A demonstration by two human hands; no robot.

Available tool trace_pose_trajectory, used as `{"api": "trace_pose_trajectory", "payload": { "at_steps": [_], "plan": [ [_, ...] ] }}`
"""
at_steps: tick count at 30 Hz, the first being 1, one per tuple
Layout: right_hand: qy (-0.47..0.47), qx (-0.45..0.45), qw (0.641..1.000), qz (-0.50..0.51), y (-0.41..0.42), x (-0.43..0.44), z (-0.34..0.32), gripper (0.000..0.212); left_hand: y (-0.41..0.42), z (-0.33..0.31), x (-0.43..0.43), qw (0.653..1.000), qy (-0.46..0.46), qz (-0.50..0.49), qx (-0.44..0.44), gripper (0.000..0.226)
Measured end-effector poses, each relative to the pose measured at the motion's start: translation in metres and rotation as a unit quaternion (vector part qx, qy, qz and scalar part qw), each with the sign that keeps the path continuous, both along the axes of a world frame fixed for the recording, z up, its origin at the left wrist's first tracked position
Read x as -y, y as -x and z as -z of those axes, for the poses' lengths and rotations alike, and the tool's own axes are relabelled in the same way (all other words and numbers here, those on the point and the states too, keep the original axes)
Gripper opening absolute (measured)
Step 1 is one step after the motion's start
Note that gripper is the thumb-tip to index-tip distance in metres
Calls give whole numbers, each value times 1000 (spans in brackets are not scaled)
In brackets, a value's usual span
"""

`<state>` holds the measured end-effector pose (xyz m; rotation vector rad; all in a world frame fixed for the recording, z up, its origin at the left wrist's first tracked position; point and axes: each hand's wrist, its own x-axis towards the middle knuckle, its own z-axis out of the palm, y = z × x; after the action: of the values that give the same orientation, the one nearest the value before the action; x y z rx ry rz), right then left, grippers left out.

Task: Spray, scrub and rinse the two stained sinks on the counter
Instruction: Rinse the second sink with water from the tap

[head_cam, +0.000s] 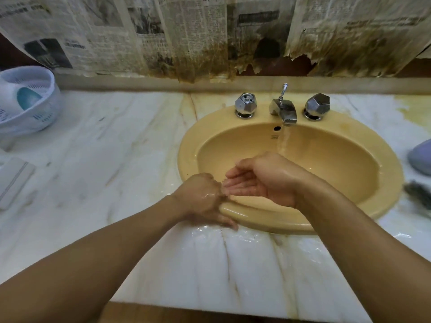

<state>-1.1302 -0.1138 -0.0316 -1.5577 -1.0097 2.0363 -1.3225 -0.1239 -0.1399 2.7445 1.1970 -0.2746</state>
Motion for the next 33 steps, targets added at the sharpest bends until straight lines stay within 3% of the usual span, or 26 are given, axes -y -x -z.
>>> {"api": "trace_pose_trajectory", "payload": {
  "at_steps": [2,5,8,11,15,17,21,25,28,33],
  "plan": [
    [-68,73,995,24,-16,7,-1,30,-12,-1,-1,999,1,-33,-26,81],
    [-90,81,982,144,-47,1,15,28,-11,3,-1,999,-11,-26,-18,91],
    [-30,-7,965,260,-79,-20,48,35,9,4,-10,999,-2,6,51,87],
    [55,-152,914,373,-97,-47,76,38,40,4,-38,997,-19,24,73,74],
    [130,-273,844,444,-89,-87,97,46,63,9,-89,995,-54,32,72,60],
    [147,-297,827,454,-79,-105,103,42,65,10,-101,996,-52,27,66,55],
    [145,-274,885,347,-64,-117,93,30,61,13,-81,993,-68,-9,99,57],
    [147,-202,952,175,-46,-92,56,44,35,19,-36,994,-76,-27,73,68],
    [151,-95,983,31,-35,-59,25,44,13,13,-15,994,-57,-54,71,82],
    [-1,135,988,-72,-42,-6,-4,43,-45,2,7,999,36,-31,-13,93]
  ]
}}
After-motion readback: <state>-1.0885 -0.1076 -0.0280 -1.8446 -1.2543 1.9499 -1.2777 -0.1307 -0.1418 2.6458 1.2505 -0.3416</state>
